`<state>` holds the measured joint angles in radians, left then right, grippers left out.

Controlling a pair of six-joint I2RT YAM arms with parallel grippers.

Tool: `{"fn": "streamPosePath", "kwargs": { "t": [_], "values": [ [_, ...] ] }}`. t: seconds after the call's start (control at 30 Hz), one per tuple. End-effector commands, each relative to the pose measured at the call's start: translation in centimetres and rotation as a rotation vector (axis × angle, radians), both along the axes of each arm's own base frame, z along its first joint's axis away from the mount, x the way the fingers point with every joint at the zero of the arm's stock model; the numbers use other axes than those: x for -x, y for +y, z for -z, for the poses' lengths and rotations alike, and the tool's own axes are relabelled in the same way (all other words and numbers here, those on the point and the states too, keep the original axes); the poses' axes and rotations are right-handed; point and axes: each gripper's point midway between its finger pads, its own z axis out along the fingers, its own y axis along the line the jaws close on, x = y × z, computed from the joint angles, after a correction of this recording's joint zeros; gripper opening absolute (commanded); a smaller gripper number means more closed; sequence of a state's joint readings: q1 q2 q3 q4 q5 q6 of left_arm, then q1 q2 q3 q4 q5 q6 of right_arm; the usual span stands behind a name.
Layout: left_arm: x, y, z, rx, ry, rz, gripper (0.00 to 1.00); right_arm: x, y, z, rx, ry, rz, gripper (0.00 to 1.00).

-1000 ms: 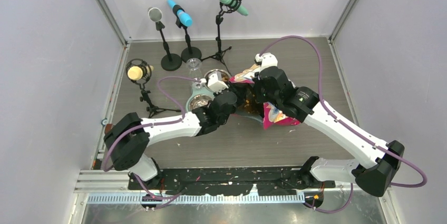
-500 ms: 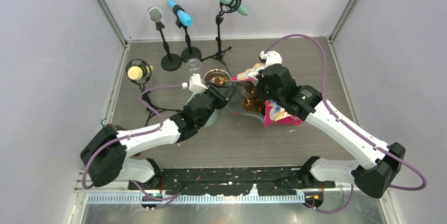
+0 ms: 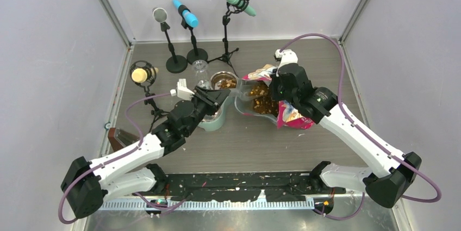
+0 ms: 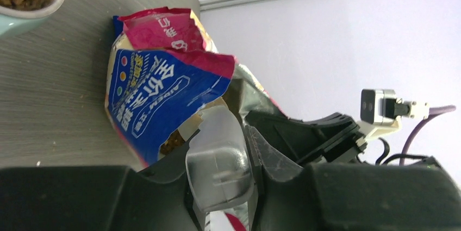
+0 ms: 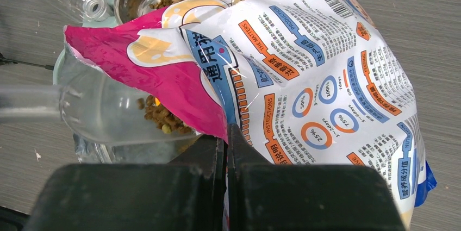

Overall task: Serve the pet food
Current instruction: Collect the pet food from the pet food bag, then pour the pet food into the pet food bowl.

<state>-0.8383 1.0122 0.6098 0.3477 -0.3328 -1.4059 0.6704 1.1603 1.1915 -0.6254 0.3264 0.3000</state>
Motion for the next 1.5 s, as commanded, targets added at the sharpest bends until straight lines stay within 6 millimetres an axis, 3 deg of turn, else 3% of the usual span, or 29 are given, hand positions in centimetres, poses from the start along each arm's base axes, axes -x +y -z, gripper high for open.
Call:
{"fn": "streamPosePath", "kwargs": {
  "t": [0.0, 0.33, 0.9, 1.13, 1.47],
  "values": [
    [1.4, 0.2, -0.8, 0.024, -0.021, 0.061, 0.0, -0.1, -2.1, -1.4, 0.021, -0.02, 0.049, 0.05],
    [3.4, 0.5, -1.1, 0.08, -0.12, 0.18, 0.0, -0.7, -2.6, -3.5, -0.004, -0.047, 0.054, 0.05],
    [5.5, 5.8, -4.8, 0.185, -0.22, 0.113, 0.0, -1.1, -2.7, -4.8, -0.041, -0.057, 0.041, 0.05],
    [4.8, 5.8, -7.5, 0.218, -0.289, 0.111, 0.0, -1.6, -2.1, -4.9, -0.049, -0.051, 0.028, 0.05],
    [4.4, 8.4, -7.7, 0.175, -0.299, 0.021, 0.0, -1.7, -2.3, -4.9, -0.047, -0.055, 0.03, 0.05]
  ]
}}
